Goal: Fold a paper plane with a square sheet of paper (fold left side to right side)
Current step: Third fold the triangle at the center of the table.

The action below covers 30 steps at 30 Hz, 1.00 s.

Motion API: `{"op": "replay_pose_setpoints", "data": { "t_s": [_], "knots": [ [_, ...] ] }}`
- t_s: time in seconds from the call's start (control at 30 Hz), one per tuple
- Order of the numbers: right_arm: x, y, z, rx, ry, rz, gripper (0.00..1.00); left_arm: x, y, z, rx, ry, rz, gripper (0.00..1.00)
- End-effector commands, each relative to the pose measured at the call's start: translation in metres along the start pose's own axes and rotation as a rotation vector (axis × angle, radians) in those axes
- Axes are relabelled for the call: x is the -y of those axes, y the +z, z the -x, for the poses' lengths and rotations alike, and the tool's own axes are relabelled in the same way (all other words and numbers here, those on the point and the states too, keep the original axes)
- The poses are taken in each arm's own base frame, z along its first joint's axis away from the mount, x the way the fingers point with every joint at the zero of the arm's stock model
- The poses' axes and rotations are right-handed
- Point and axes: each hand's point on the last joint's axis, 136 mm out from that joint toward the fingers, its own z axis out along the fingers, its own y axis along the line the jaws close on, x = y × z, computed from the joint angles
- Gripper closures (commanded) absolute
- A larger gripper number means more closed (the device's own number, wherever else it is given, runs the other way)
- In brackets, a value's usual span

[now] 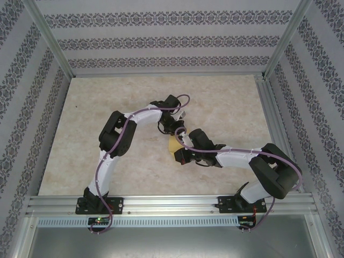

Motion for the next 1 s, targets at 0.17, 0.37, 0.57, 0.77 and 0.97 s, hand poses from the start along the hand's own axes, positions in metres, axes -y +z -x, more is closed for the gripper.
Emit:
{"op": "replay_pose_setpoints", "data": {
  "t_s": [0.17,0.37,0.57,0.77,0.97],
  "knots": [
    [0.002,-0.013,0.03,0.094,0.017,0.038,1.0,-0.019,0.013,-0.019,-0.056,0.013,0.047,0.86],
    [0.021,-0.013,0.033,0.091,0.089,0.062,1.0,-0.022,0.015,-0.021,-0.061,0.013,0.049,0.87],
    [0.036,-0.014,0.036,0.097,0.131,0.055,1.0,-0.022,0.015,-0.022,-0.064,0.013,0.05,0.87],
    [0.044,-0.011,0.029,0.074,0.147,0.036,1.0,-0.021,0.015,-0.022,-0.066,0.012,0.049,0.88],
    [0.051,-0.014,0.023,0.072,0.159,0.012,1.0,-0.02,0.016,-0.022,-0.064,0.014,0.048,0.88]
  ]
}}
